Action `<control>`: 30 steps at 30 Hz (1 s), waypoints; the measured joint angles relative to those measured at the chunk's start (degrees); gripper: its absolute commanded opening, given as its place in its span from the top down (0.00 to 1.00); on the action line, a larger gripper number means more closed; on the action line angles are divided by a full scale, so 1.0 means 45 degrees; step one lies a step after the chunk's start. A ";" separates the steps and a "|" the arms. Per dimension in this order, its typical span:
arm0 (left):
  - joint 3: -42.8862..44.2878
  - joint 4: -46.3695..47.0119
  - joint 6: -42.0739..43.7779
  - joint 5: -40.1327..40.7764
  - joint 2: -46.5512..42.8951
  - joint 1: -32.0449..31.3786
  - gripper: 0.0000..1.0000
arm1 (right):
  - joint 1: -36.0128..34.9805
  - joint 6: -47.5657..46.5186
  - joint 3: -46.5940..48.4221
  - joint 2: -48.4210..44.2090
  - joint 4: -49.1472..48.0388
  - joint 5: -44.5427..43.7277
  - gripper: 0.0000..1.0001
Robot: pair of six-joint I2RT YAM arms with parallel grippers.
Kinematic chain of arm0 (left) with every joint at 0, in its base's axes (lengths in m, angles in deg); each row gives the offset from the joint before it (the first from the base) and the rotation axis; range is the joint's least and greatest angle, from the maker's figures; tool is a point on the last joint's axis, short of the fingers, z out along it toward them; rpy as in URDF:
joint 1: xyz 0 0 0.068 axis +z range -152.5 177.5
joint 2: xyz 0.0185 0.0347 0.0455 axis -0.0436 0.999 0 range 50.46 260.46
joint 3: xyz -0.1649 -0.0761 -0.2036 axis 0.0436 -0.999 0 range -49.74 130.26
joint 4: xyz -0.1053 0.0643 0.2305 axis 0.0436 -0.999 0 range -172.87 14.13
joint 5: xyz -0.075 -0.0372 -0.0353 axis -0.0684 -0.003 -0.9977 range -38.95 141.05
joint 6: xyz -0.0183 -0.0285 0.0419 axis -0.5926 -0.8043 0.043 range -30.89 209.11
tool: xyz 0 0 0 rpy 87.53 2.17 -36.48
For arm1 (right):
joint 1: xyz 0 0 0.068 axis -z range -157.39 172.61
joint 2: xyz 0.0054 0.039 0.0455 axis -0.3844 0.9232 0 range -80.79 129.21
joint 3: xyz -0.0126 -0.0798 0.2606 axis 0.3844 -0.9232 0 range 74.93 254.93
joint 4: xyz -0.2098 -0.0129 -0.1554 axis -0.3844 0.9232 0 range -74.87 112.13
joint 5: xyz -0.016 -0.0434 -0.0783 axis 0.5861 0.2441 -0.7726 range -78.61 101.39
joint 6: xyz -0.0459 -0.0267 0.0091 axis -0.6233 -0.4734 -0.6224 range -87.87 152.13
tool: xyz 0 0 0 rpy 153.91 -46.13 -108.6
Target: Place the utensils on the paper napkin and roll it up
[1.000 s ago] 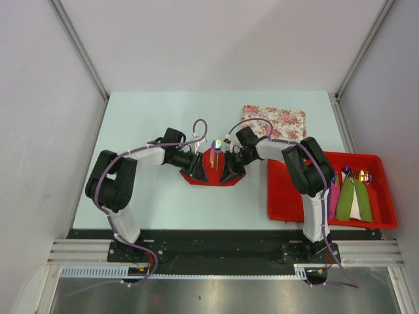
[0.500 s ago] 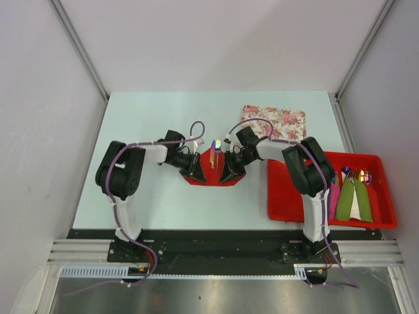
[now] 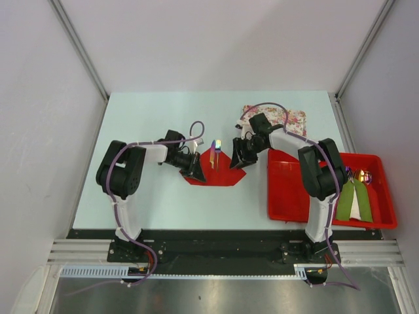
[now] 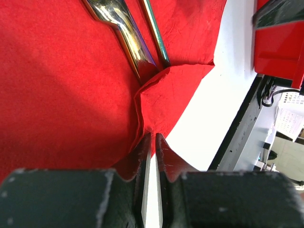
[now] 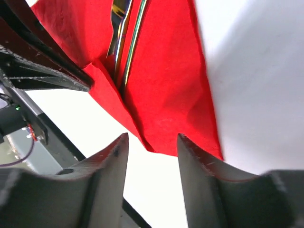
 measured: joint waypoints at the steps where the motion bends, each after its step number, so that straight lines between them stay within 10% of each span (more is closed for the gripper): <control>1: 0.0000 0.0000 -0.0019 0.0000 0.0005 0.0000 0.86 | 0.0083 -0.0126 0.0053 -0.0068 0.0063 -0.0034 0.57; 12: 0.0005 0.0005 -0.0141 0.0005 0.0019 0.0000 0.86 | -0.0121 -0.0539 0.0015 -0.0389 0.0515 -0.1511 0.29; 21: 0.0058 0.0005 -0.0238 -0.0010 0.0087 0.0000 0.86 | 0.0029 -0.0602 0.0121 -0.0335 0.1098 -0.3405 0.32; 30: 0.0073 0.0005 -0.0262 -0.0010 0.0092 0.0000 0.85 | 0.0214 -0.0010 0.0801 0.0850 0.1428 -0.0865 0.43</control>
